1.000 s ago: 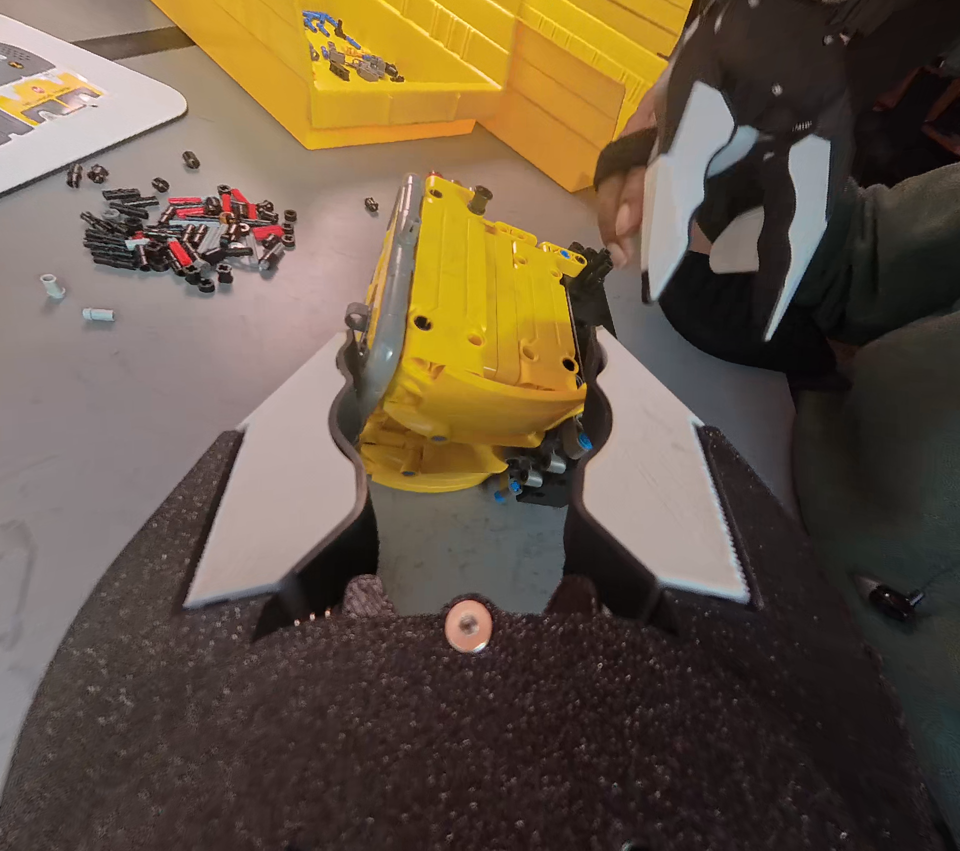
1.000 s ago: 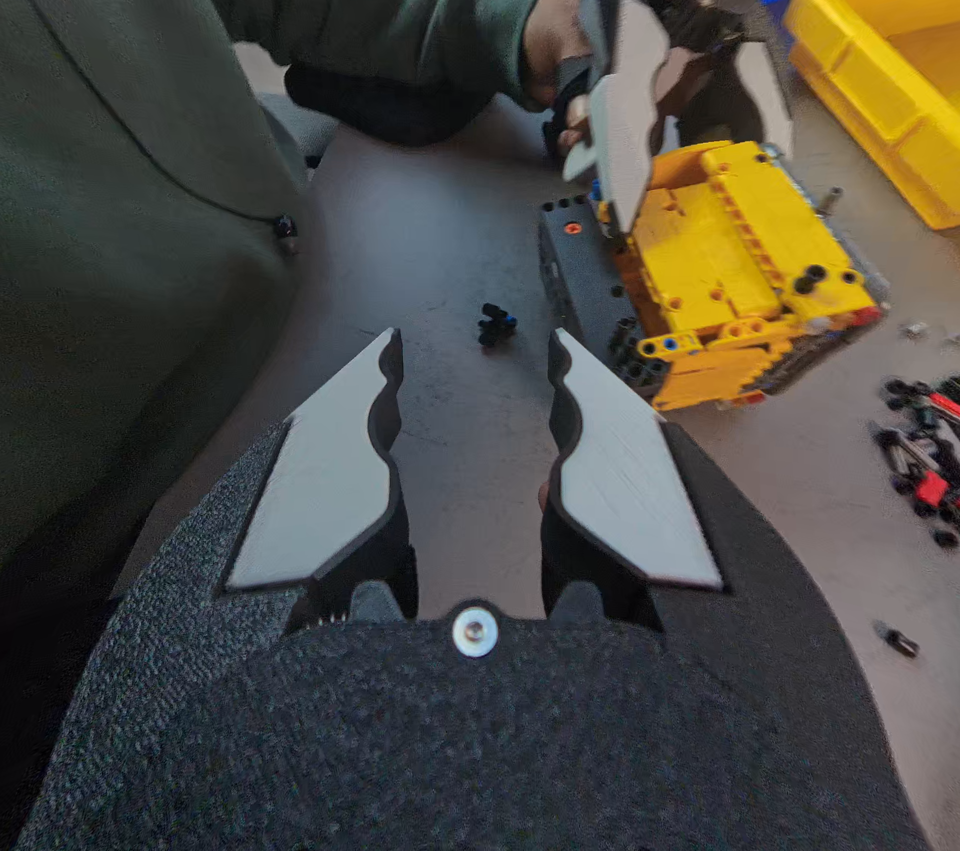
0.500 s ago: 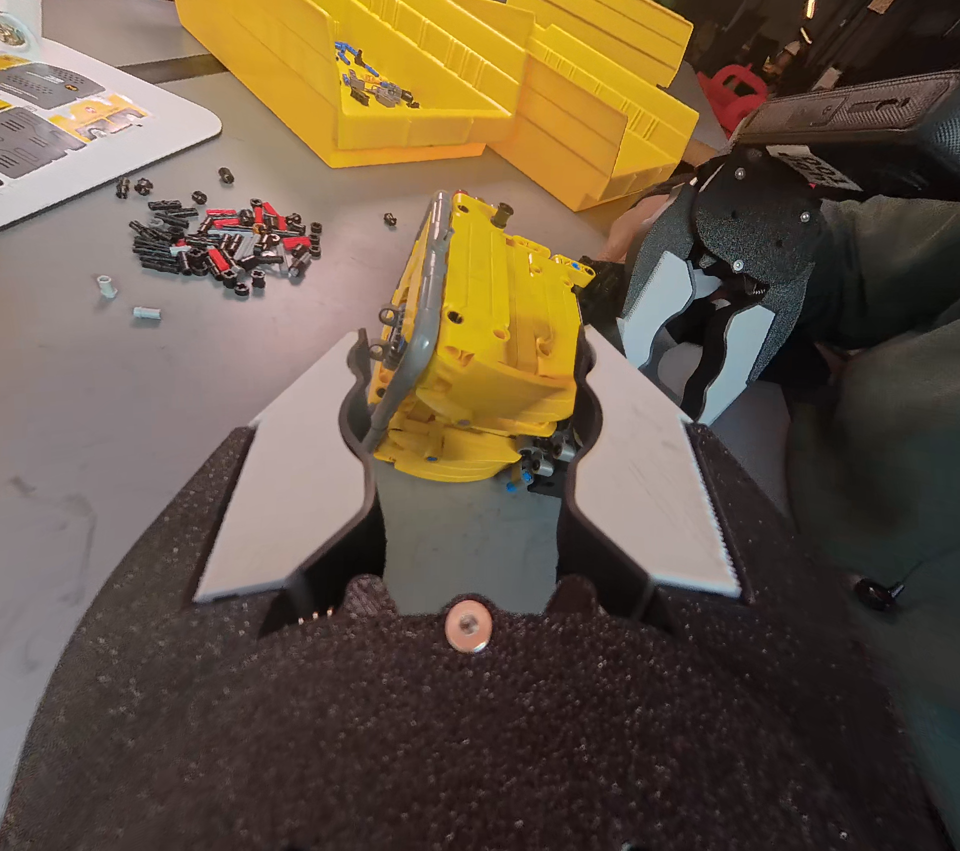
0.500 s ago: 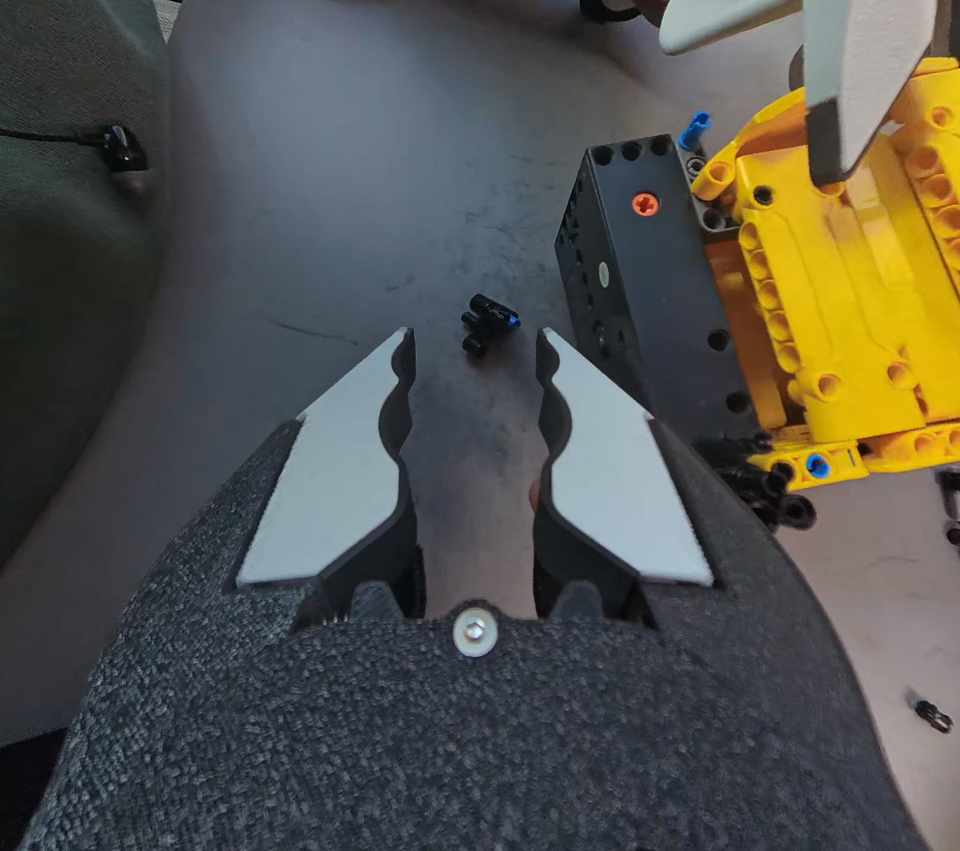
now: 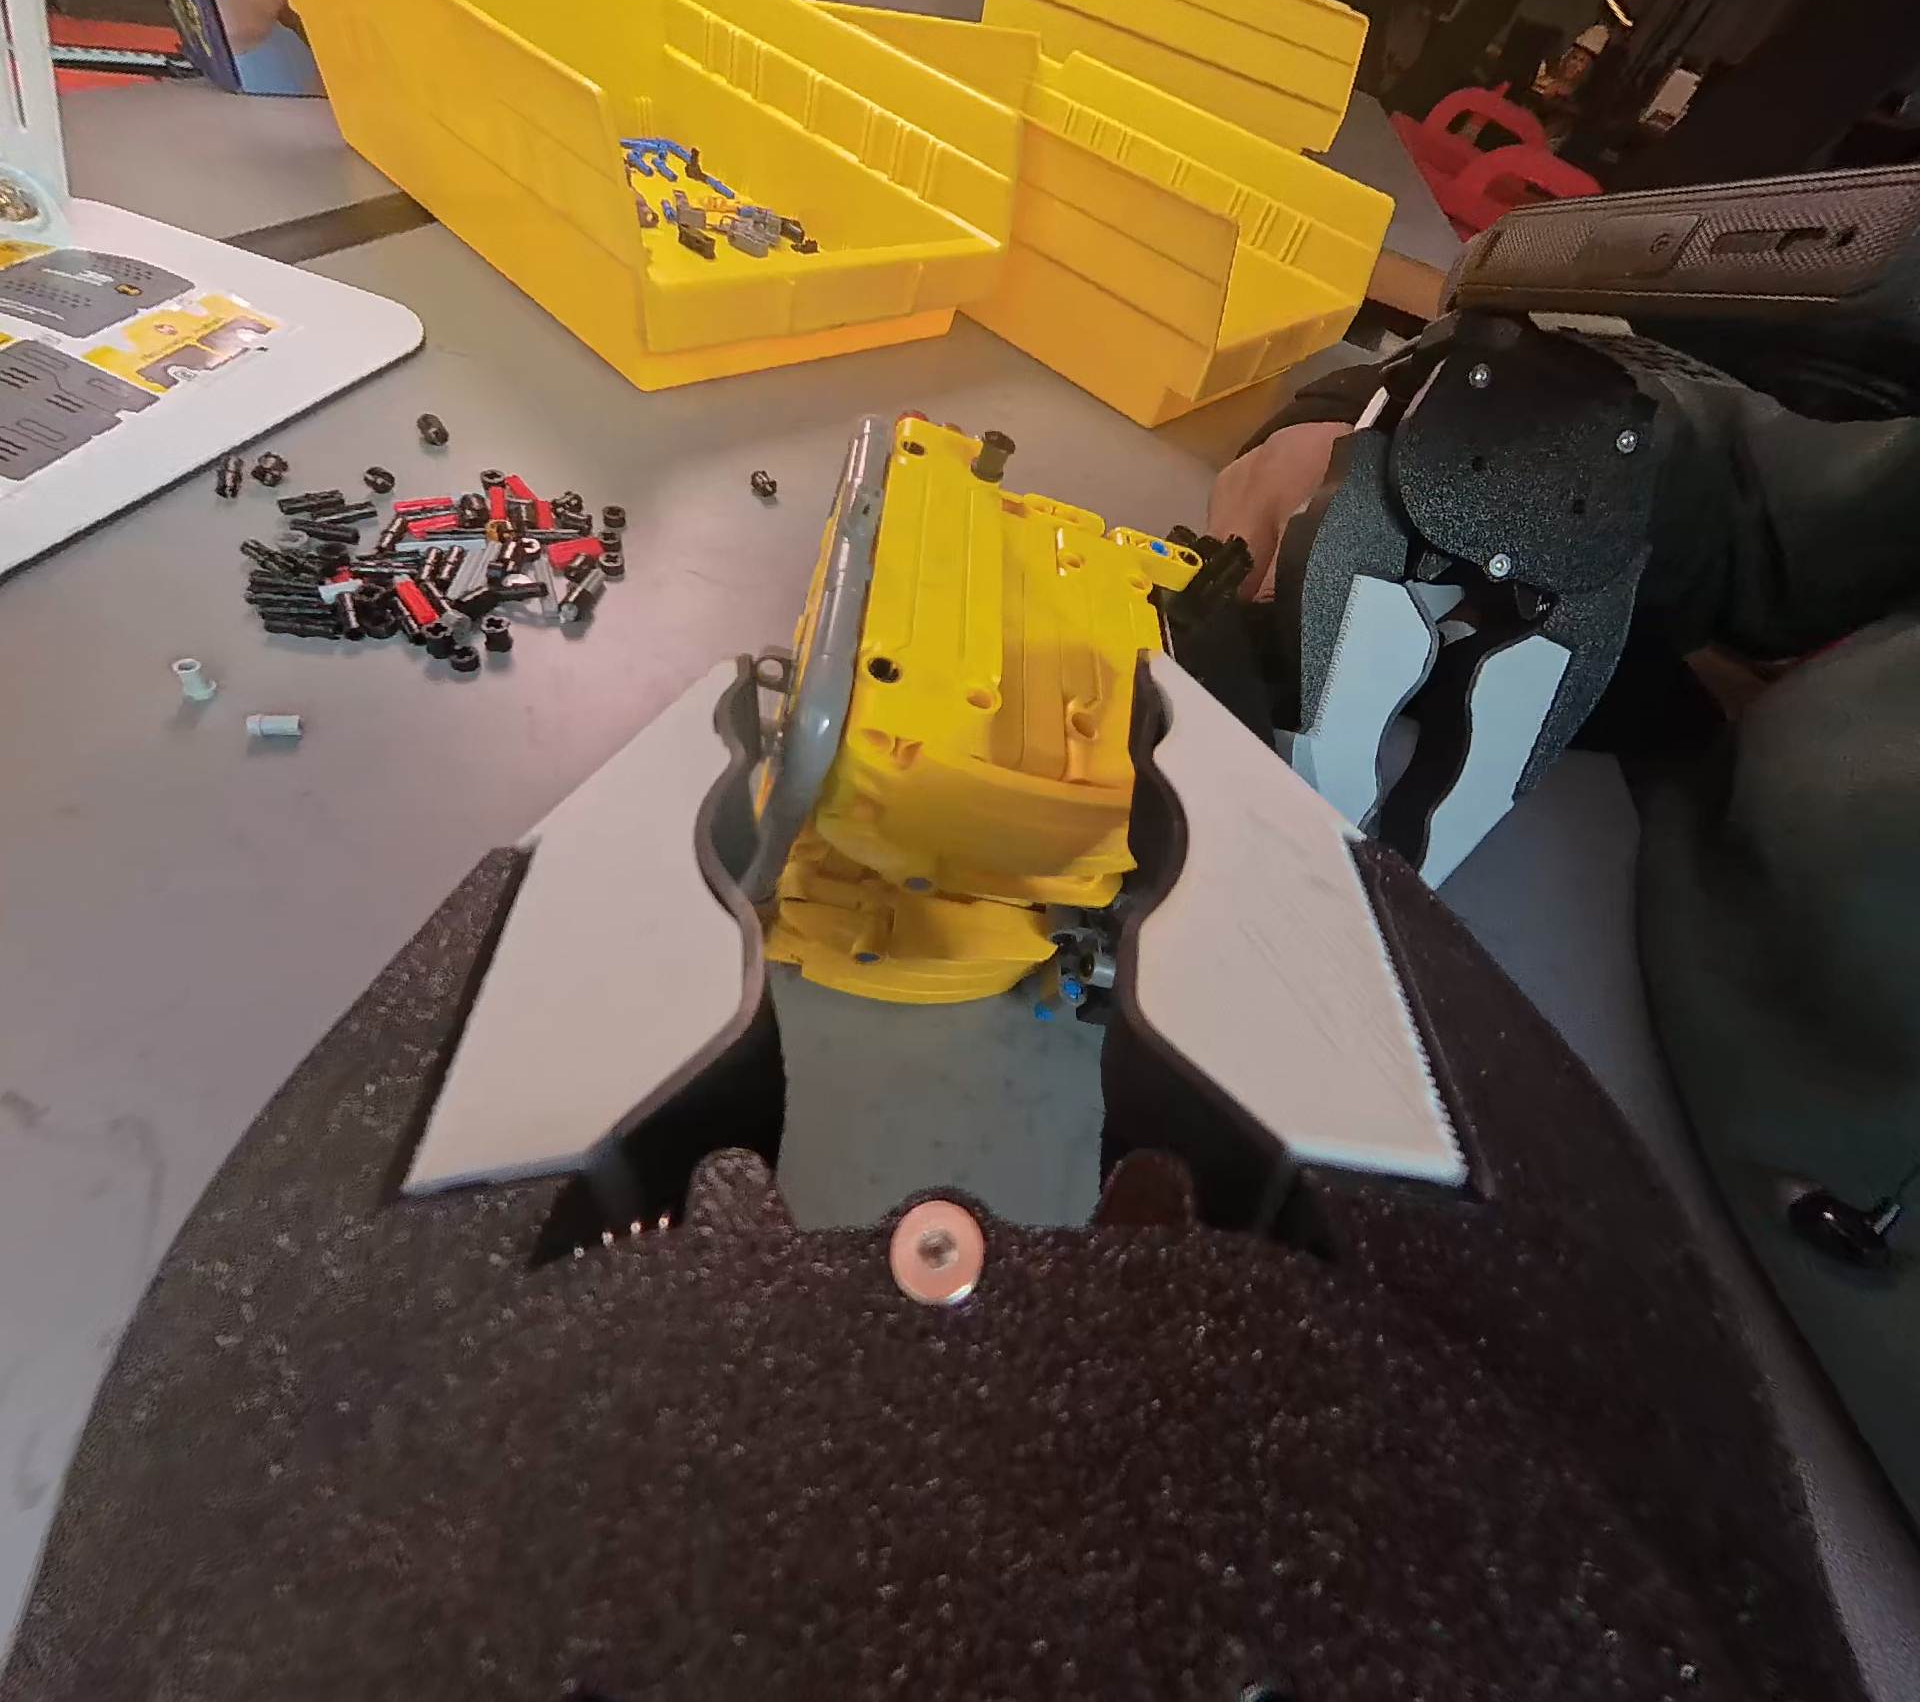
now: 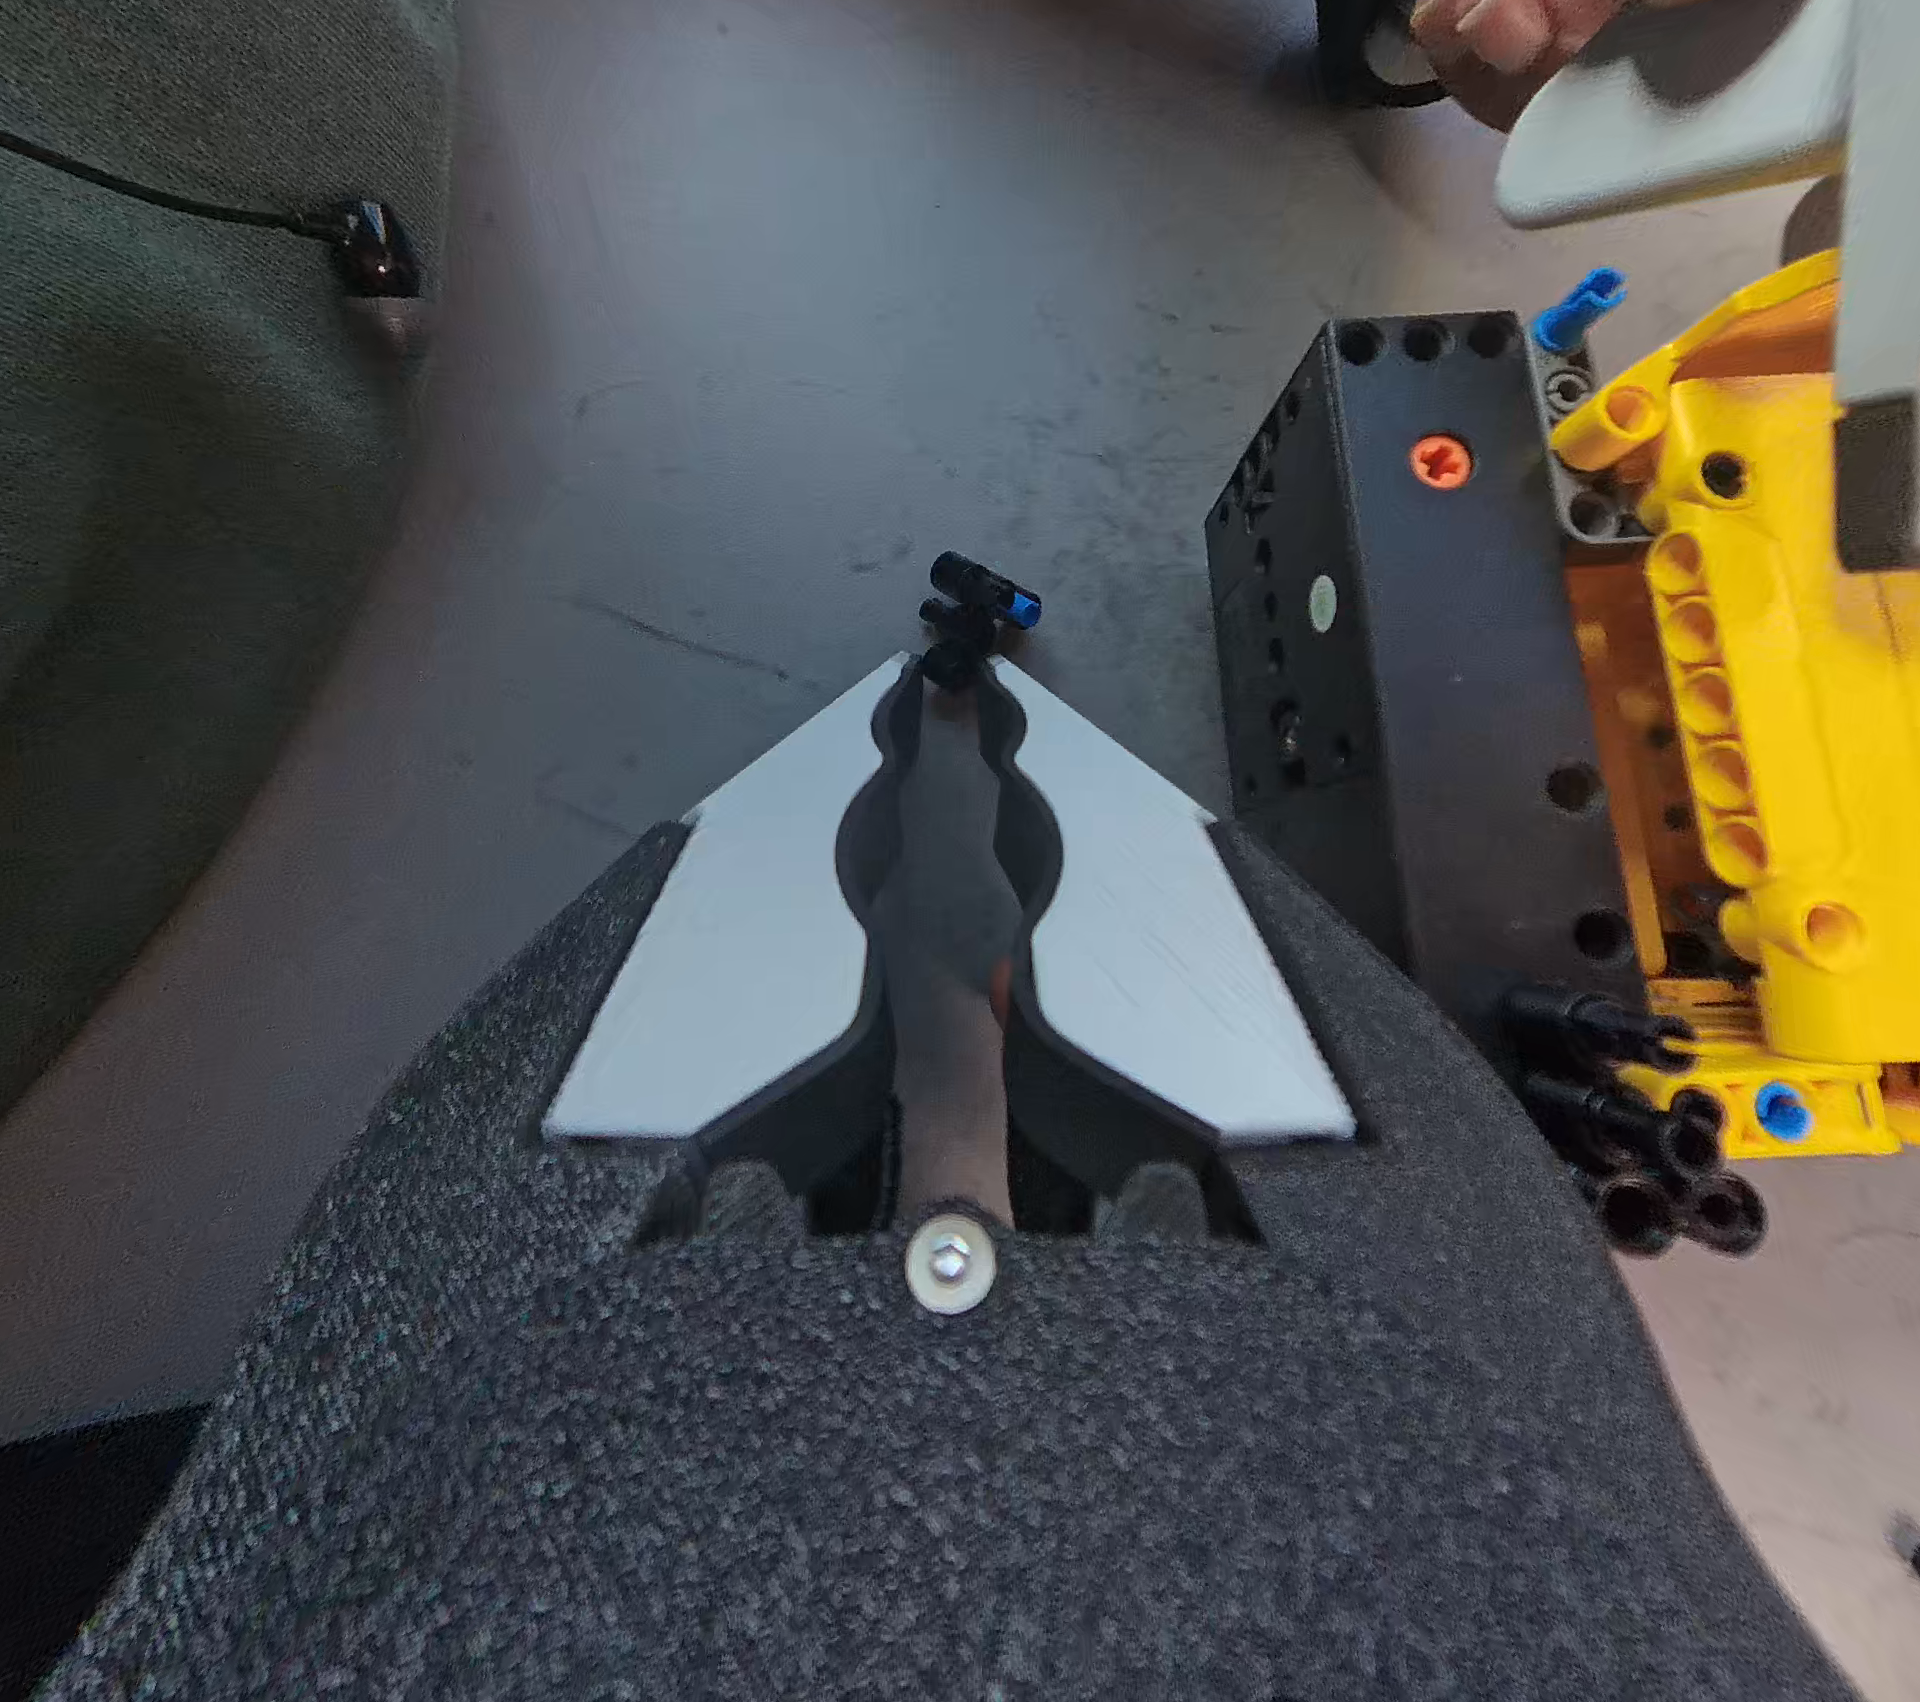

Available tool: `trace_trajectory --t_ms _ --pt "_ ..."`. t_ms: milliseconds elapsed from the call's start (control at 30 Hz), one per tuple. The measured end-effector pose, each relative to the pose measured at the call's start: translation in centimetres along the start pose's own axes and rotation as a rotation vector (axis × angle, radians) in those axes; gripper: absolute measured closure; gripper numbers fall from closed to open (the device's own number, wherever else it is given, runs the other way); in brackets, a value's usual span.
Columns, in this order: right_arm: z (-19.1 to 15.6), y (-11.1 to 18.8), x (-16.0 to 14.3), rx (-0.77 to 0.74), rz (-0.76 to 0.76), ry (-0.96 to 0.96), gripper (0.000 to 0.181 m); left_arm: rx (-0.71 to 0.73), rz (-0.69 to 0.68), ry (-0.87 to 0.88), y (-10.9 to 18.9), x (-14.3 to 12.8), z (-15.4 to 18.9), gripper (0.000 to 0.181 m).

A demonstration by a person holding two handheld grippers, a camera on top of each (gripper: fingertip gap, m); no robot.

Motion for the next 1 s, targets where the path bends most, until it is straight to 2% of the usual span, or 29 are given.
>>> trace_trajectory --t_ms 233,600,900,1000 --pt "0.7 1.4 -0.4 -0.024 0.036 -0.021 0.171 0.048 0.088 -0.028 1.6 0.9 -0.4 0.110" --pt "0.7 2.2 -1.6 -0.016 -0.003 -0.026 0.172 0.075 0.080 -0.054 1.8 0.6 -0.5 0.108" --pt "1.1 3.4 -1.3 -0.089 -0.039 -0.014 0.158 0.099 0.079 -0.061 1.9 0.3 -0.7 0.107" --pt "1.1 3.4 -1.3 -0.110 -0.064 -0.020 0.147 0.105 0.076 -0.062 1.9 0.3 -0.8 0.107"
Point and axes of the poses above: each gripper's, where its closed fingertips meet, y back along the fingers, x out of its top, z = x × y across the jaws, the point moved 6 cm from there along y, back along the fingers, and after that the axes turned 6 degrees about y, right-handed, at the moved point
